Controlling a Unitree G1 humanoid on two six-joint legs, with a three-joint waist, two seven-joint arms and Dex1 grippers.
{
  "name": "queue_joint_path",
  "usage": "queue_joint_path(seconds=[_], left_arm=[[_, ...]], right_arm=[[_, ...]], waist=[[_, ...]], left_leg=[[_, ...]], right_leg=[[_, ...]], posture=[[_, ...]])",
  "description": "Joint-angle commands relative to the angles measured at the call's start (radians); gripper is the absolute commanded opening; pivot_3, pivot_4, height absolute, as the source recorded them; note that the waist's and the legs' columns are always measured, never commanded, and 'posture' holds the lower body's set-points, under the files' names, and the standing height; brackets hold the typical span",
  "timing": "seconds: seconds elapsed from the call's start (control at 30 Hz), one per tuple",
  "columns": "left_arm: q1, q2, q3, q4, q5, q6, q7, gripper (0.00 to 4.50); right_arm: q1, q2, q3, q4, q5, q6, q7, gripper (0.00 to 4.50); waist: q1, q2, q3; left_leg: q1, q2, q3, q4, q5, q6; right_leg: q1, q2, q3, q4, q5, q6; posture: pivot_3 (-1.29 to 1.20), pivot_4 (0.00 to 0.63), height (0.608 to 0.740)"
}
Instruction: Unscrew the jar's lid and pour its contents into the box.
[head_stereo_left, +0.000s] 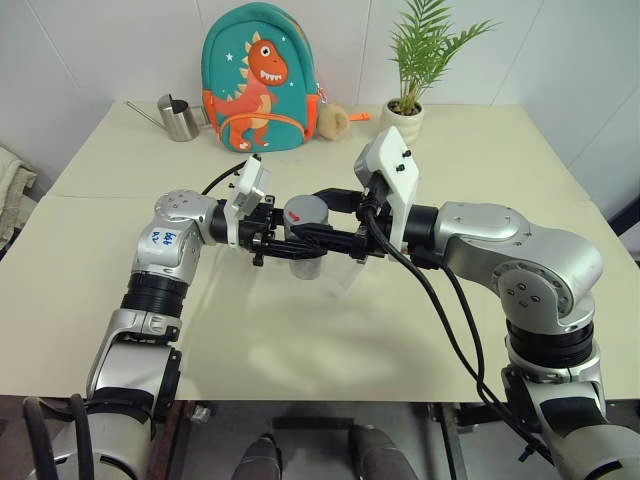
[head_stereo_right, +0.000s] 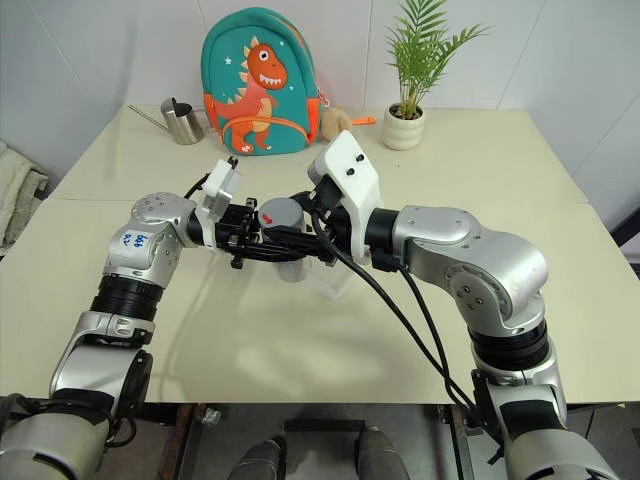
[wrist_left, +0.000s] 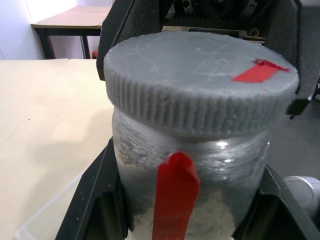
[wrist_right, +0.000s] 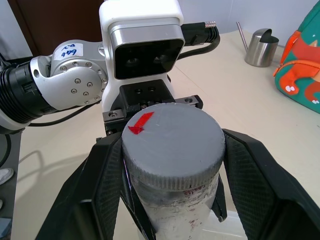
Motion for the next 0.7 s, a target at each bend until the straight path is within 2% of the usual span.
queue_joint_path(seconds=[0.03, 0.7], left_arm=[[-0.018, 0.0, 0.011, -0.031, -0.006, -0.006, 0.003, 1.93], [0.026, 0.016, -0.023, -0.065, 0.01, 0.021, -0.017, 1.93]], right_arm=[[-0.034, 0.006, -0.02, -0.02, 0.006, -0.024, 0.012, 2.75], [-0.106, -0.03, -0.06, 0.031, -0.009, -0.053, 0.038, 2.75]], waist=[[0.0, 0.0, 0.0], [0.0, 0.0, 0.0]], left_leg=[[0.0, 0.0, 0.0, 0.0, 0.0, 0.0], [0.0, 0.0, 0.0, 0.0, 0.0, 0.0]], right_leg=[[0.0, 0.0, 0.0, 0.0, 0.0, 0.0], [0.0, 0.0, 0.0, 0.0, 0.0, 0.0]], posture=[[0.0, 0.15, 0.74], [0.0, 0.15, 0.74]])
